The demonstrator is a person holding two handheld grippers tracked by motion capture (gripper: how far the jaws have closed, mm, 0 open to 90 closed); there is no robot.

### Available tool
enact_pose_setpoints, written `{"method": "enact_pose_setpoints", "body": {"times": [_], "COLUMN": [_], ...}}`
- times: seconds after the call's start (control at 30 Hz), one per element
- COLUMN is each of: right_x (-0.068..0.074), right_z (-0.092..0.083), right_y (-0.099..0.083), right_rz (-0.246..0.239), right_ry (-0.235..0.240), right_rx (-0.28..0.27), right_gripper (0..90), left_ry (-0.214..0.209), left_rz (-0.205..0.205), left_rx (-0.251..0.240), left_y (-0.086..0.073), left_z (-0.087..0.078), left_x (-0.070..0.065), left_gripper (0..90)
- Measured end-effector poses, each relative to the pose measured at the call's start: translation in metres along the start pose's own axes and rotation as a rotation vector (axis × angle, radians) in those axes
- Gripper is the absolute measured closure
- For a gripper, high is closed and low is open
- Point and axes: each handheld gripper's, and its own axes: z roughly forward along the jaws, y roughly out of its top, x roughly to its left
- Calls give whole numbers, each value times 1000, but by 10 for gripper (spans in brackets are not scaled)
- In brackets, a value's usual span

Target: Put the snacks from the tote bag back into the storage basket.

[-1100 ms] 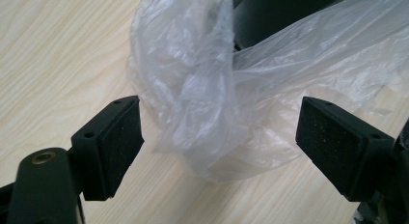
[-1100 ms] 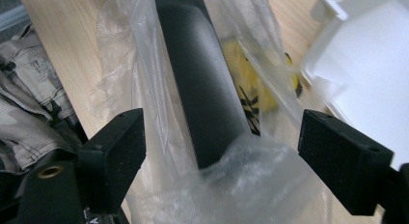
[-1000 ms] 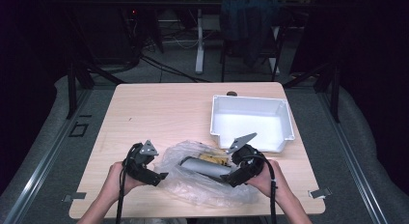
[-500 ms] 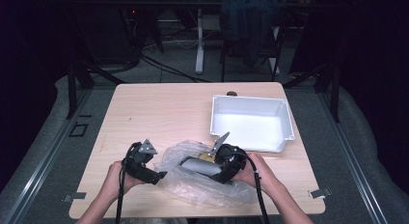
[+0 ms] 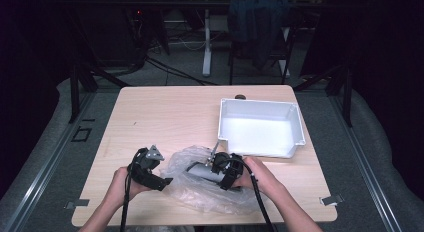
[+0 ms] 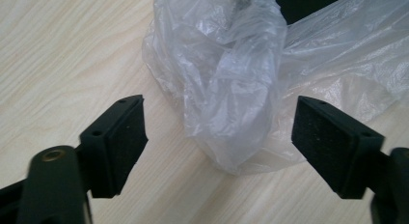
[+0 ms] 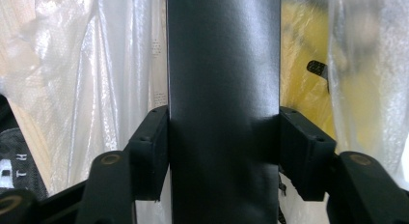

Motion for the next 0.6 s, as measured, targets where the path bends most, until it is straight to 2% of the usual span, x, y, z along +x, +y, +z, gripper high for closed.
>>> {"method": "enact_pose_setpoints", "body": {"times": [0.1,0.2,0.27,0.37,0.43,0.6], "right_x": [0,1,3,5,7,7], "right_z": [-1,-5,-9,-16,-20,-37], "right_y": [0,-1,-1,-2,-3,-4], "right_rz": [-10,-20,-21,-26,-34,-16], "right_ry": [-4,-8,-13,-8,-17,-10], "right_rx": [-1,-12,-32,-41,-40,-92], "right_gripper": [423,426,428,429,429,429], "left_ry": [12,33,41,57,64,56], "left_rz": [18,42,39,14,5,12], "left_rx": [-2,-5,-13,-22,-22,-14], "left_y": [2,6,8,11,13,16], "left_z": [4,11,13,15,16,19], "left_x": [-5,-10,-11,-11,-11,-13], "left_gripper": [316,485,630,729,750,740]}}
